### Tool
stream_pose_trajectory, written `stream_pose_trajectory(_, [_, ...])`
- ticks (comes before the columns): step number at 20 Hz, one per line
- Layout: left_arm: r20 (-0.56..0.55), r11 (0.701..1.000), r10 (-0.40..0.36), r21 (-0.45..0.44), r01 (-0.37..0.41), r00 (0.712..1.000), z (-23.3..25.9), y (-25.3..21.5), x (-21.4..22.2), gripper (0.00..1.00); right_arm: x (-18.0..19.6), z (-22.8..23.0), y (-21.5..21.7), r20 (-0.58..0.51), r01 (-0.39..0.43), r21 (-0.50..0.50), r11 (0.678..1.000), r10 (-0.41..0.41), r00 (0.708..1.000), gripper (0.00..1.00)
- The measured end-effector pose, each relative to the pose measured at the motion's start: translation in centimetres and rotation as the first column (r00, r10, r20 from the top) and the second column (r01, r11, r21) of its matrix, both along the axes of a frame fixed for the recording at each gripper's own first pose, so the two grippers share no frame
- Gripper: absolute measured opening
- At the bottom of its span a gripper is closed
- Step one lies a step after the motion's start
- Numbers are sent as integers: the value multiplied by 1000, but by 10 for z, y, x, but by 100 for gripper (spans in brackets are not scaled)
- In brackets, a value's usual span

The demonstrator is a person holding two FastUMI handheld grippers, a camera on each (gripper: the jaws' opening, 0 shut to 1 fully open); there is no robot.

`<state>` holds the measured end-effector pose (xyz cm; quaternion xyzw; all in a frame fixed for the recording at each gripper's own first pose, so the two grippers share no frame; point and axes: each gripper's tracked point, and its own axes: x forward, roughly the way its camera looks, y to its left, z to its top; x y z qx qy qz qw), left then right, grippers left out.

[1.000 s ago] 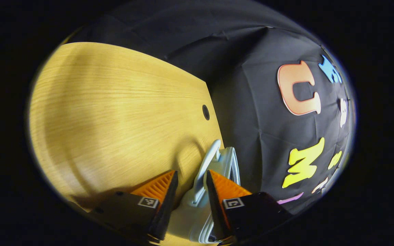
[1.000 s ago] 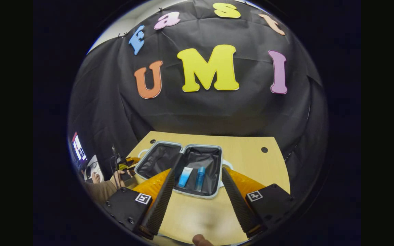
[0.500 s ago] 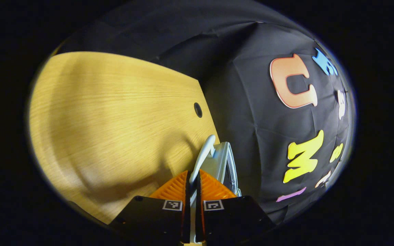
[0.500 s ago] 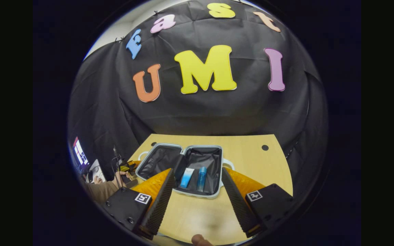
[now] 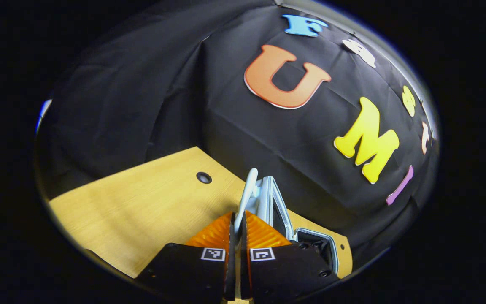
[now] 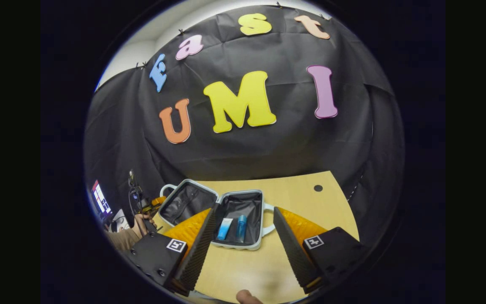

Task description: First open the suitcase, pack the skin care products into it, and then close the suitcase.

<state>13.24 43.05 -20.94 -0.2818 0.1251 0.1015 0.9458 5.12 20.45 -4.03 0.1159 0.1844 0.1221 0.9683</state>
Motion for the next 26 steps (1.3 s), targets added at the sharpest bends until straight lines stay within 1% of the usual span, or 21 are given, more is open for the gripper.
stream_pose_trajectory(2, [-7,999,22,42,-21,1000,18,-15,-5,8,0,3,-16,36,3,-39,999,-2,999,82])
stream_pose_trajectory(3, [-14,997,26,77,-25,1000,26,-24,-7,8,0,5,-24,57,6,-58,998,-3,998,82])
stream_pose_trajectory(4, [-16,991,24,130,-22,1000,34,-32,-8,8,-2,9,-30,77,12,-75,997,-6,997,78])
stream_pose_trajectory(5, [-15,981,21,192,-18,1000,44,-43,-11,8,-3,14,-37,105,19,-88,996,-10,994,82])
stream_pose_trajectory(8, [8,933,-3,361,0,1000,82,-83,-7,7,-6,29,-65,188,66,-132,989,-41,981,83])
stream_pose_trajectory(9, [12,914,-11,406,5,1000,92,-98,-8,7,-11,31,-71,205,81,-135,988,-52,977,83])
stream_pose_trajectory(10, [20,892,-20,453,9,1000,100,-114,-6,7,-14,33,-77,214,94,-136,986,-63,975,79])
stream_pose_trajectory(12, [14,845,-25,535,13,1000,113,-148,-6,8,-14,34,-93,222,109,-131,985,-78,972,86])
stream_pose_trajectory(13, [14,820,-33,573,19,999,117,-166,-5,8,-14,33,-100,223,113,-132,985,-82,971,83])
stream_pose_trajectory(14, [11,793,-39,609,24,999,118,-184,-3,8,-15,31,-108,223,116,-134,984,-84,971,82])
stream_pose_trajectory(15, [11,762,-51,646,32,999,121,-202,0,8,-16,29,-113,221,111,-134,985,-80,972,82])
stream_pose_trajectory(16, [5,730,-55,682,37,998,121,-220,1,7,-17,26,-118,216,110,-134,985,-79,973,79])
stream_pose_trajectory(17, [-4,696,-57,717,42,998,118,-237,3,8,-18,23,-124,214,106,-134,985,-76,974,82])
stream_pose_trajectory(18, [-10,664,-51,747,42,999,117,-254,5,7,-19,21,-129,212,103,-138,985,-72,975,82])
stream_pose_trajectory(19, [-17,639,-57,767,50,998,114,-273,7,7,-20,18,-135,210,99,-141,985,-68,975,82])
stream_pose_trajectory(20, [-25,626,-59,778,57,998,109,-292,10,8,-23,15,-140,206,94,-139,986,-64,976,82])
stream_pose_trajectory(24, [-87,627,-118,766,142,989,69,-370,18,8,-22,4,-162,204,128,-154,980,-95,974,82])
stream_pose_trajectory(25, [-109,614,-133,771,169,985,58,-388,21,8,-22,5,-168,211,137,-154,978,-103,972,78])
stream_pose_trajectory(26, [-131,596,-155,778,199,979,47,-405,24,8,-23,4,-171,215,142,-156,978,-107,971,83])
